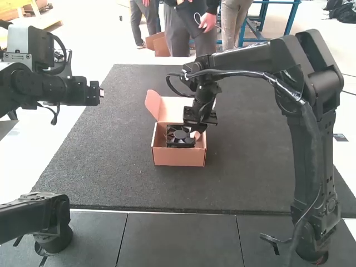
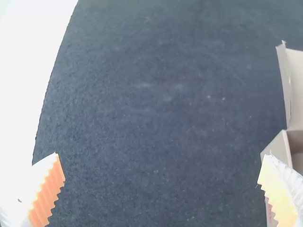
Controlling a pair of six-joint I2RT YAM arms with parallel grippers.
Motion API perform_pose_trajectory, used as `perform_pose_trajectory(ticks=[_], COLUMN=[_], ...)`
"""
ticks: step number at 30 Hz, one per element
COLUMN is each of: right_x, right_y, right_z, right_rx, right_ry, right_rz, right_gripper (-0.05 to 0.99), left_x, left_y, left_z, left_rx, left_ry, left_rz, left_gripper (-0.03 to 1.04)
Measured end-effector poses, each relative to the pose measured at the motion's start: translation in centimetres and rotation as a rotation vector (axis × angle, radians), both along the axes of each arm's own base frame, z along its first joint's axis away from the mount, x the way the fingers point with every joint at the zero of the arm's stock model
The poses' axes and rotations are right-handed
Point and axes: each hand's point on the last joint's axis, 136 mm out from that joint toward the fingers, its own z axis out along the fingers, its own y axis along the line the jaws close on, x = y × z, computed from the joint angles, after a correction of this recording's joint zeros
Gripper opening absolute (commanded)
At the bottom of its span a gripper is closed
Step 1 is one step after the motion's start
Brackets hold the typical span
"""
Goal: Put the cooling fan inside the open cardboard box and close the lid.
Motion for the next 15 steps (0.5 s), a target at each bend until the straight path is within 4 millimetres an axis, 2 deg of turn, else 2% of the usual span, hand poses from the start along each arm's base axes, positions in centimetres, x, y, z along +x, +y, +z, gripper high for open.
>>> perform_pose_trajectory(ticks=[4,6,7,11,15], right_x=[0.3,0.4,0.4,0.8,2.5], right_y=[0.3,0.5,0.5,1.4,3.3], right_z=[0.0,0.1,0.1,1.2,4.7], right_rx=[0.011,0.021,0.024,0.066,0.176], right_ry=[-0.012,-0.017,-0.016,-0.023,-0.064], right_rz=[0.003,0.005,0.008,0.035,0.053], right_gripper=[0.35,0.58,0.64,0.67,0.77], left_x=[0.0,0.0,0.0,0.0,0.2], left_y=[0.0,0.0,0.0,0.0,0.0], left_z=[0.0,0.0,0.0,0.1,0.3], left_rx=[0.0,0.0,0.0,0.0,0.0], left_ry=[0.0,0.0,0.0,-0.003,-0.013], left_rz=[0.0,0.0,0.0,0.0,0.0], left_gripper=[0.97,0.97,0.97,0.97,0.97])
